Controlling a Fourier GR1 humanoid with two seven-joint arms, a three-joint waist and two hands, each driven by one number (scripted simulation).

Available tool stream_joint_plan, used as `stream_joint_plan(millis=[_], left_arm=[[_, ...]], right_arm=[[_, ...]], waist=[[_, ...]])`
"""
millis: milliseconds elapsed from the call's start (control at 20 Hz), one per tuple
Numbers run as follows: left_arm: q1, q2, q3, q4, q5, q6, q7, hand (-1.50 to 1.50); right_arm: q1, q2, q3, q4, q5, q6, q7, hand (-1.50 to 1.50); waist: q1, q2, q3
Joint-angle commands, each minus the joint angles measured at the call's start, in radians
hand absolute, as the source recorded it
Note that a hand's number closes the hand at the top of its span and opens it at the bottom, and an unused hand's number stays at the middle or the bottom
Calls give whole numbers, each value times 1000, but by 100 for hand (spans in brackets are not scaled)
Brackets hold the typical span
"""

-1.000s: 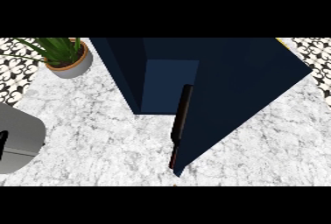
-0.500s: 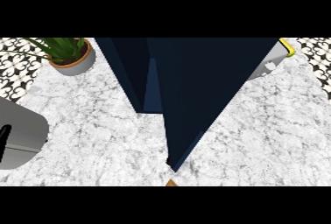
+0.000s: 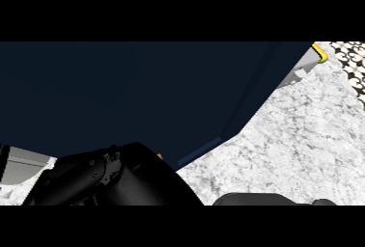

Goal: Pick up the wine, place it into the cabinet and close the cabinet

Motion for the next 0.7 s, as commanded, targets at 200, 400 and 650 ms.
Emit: stream_joint_plan(millis=[200,400,650], left_arm=[[-31,-21,19,-4,7,0,42,-150],[-7,-29,51,34,-21,-38,17,-150],[-73,-54,56,89,-31,-28,40,-150]], right_arm=[[-272,27,-169,386,10,85,-133,150],[-321,15,-246,485,4,137,-161,150],[-319,24,-296,665,-45,198,-287,150]], waist=[[-15,1,-1],[-21,-3,0],[-27,4,-1]])
